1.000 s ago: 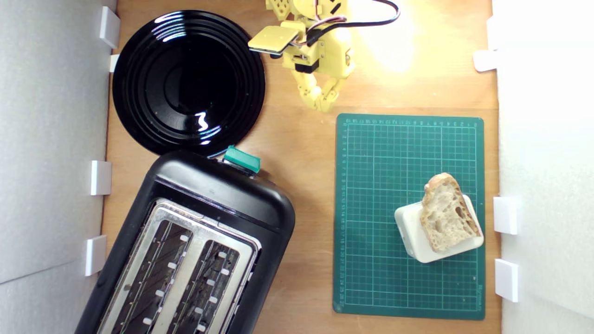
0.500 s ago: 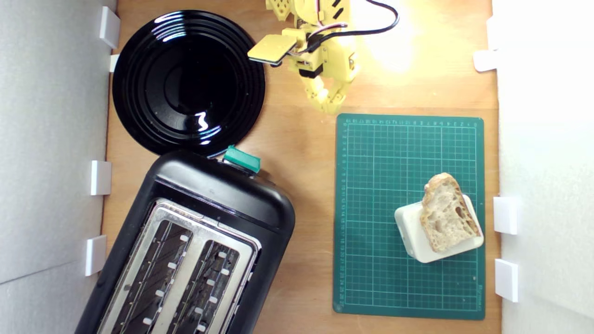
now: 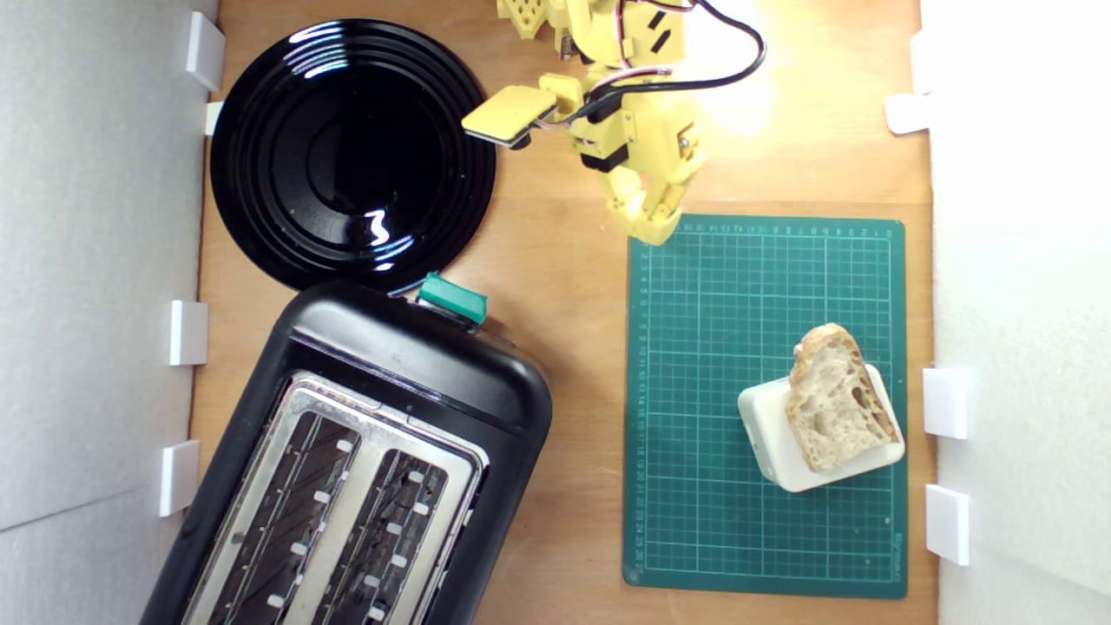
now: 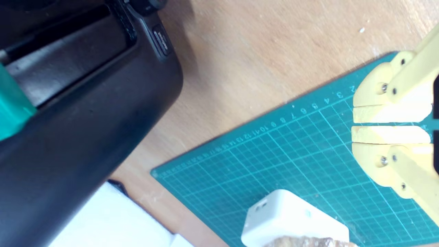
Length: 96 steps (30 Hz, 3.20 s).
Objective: Pick bread and place in toaster
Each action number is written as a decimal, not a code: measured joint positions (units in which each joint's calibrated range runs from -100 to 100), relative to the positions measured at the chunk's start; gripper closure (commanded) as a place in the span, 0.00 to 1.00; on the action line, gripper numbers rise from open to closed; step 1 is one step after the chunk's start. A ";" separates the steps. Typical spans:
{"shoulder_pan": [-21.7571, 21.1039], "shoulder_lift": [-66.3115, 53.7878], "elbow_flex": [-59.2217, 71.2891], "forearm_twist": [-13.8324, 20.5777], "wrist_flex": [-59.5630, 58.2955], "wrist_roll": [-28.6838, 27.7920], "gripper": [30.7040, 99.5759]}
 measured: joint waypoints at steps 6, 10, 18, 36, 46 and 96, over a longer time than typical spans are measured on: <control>-2.75 10.75 -7.86 0.27 -4.32 -3.00 1.00; -4.12 16.46 -8.41 0.27 -10.17 -5.80 1.00; -6.68 28.31 -8.41 0.62 -25.17 -12.21 1.00; -9.52 54.77 -8.51 17.24 -63.64 -22.98 1.00; -9.70 57.96 -8.69 17.95 -67.97 -23.13 0.82; -9.70 65.77 -11.19 17.50 -80.59 -23.13 0.21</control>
